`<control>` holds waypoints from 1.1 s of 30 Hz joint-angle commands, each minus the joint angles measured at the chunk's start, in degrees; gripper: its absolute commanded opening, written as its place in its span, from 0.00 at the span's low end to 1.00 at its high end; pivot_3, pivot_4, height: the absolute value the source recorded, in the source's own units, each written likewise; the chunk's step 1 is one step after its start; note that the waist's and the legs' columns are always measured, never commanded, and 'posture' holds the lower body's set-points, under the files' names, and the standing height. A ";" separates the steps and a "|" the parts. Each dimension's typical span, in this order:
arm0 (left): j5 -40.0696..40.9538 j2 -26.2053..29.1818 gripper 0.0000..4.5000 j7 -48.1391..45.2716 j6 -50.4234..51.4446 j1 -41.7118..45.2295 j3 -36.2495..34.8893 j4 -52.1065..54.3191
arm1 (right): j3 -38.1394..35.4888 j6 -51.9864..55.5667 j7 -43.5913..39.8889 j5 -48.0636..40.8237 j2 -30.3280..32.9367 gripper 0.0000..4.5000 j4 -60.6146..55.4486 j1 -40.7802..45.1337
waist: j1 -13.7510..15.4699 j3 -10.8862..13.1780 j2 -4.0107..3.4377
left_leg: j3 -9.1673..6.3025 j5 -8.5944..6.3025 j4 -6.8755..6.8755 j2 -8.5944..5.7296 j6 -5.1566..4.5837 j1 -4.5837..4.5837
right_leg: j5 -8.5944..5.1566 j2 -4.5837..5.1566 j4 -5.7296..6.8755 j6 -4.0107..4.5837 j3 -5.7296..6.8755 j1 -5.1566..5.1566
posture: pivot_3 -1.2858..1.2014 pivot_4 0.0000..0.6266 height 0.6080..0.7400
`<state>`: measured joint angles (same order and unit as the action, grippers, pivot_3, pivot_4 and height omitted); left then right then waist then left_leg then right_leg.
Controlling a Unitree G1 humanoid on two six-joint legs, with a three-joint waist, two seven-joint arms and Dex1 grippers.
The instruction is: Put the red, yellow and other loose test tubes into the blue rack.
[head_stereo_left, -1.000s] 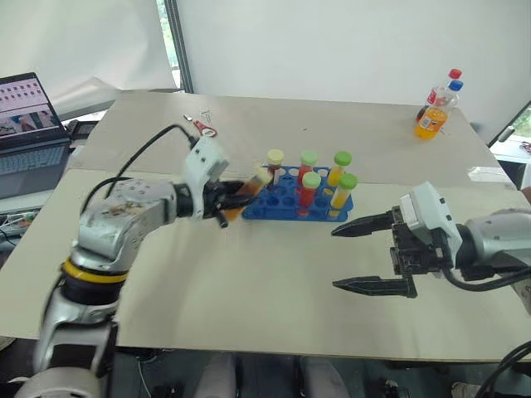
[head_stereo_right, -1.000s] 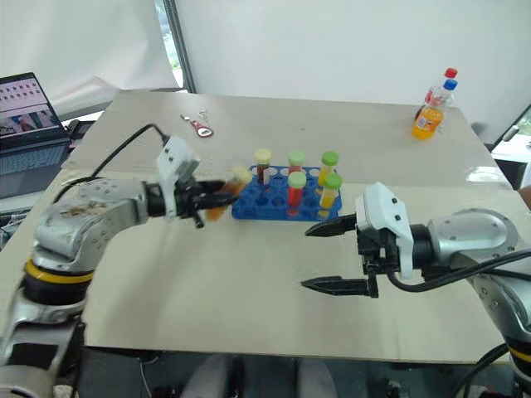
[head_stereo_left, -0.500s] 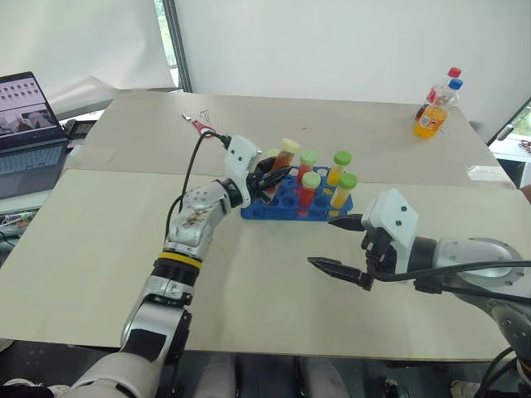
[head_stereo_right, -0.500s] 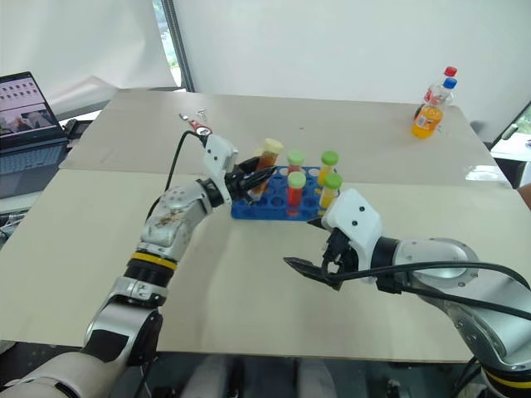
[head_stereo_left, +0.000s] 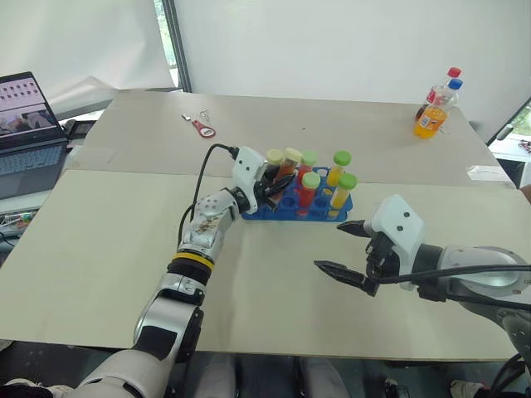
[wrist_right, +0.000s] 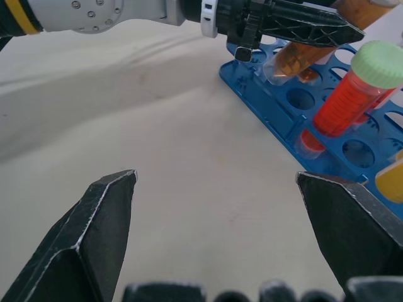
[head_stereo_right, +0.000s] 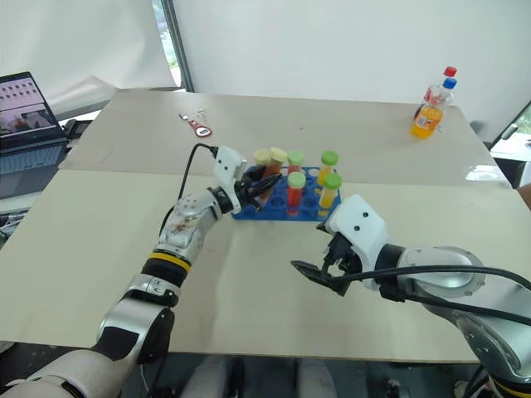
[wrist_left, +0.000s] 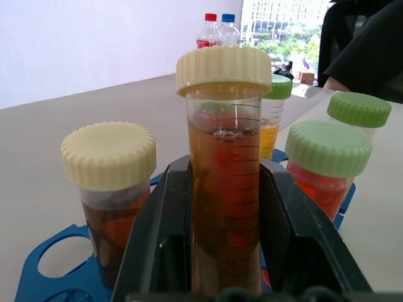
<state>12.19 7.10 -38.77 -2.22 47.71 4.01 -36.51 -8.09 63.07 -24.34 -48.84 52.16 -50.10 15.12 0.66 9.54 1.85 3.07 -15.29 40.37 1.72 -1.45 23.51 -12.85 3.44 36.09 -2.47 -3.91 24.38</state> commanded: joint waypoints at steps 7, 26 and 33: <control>-3.43 -2.03 0.20 3.82 -8.94 -1.60 -1.20 -3.72 | -2.05 2.61 7.94 -2.39 -4.33 1.00 -1.82 1.21 | 0.03 -0.02 0.01 | -0.03 0.00 0.02 0.00 0.00 -0.02 | 0.01 0.01 0.01 -0.01 0.00 -0.04 | 0.52 0.24 0.95; -7.09 -4.53 0.20 13.64 -19.28 -9.74 -1.51 -2.87 | -0.23 7.76 25.82 -1.10 -16.74 1.00 -2.95 6.35 | -0.86 -0.23 -0.06 | -0.35 0.00 -0.01 0.03 0.00 -0.14 | 0.02 -0.01 0.04 -0.01 -0.04 -0.10 | 0.52 0.24 0.95; -6.11 -3.54 0.85 10.05 -17.95 -11.10 -0.82 0.86 | -0.71 7.67 25.55 -1.17 -16.24 1.00 -3.00 5.76 | -1.21 -0.26 -0.10 | -0.37 0.00 -0.02 0.02 0.00 -0.07 | 0.02 -0.01 0.01 -0.01 -0.02 -0.05 | 0.52 0.24 0.95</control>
<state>5.97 3.06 -27.66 -20.44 35.81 2.83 -38.75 -7.53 70.68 1.30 -50.17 35.40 -51.47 20.27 -0.55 9.28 1.75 2.69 -15.29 40.35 1.74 -1.45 23.46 -12.84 3.43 36.10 -2.47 -3.93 24.34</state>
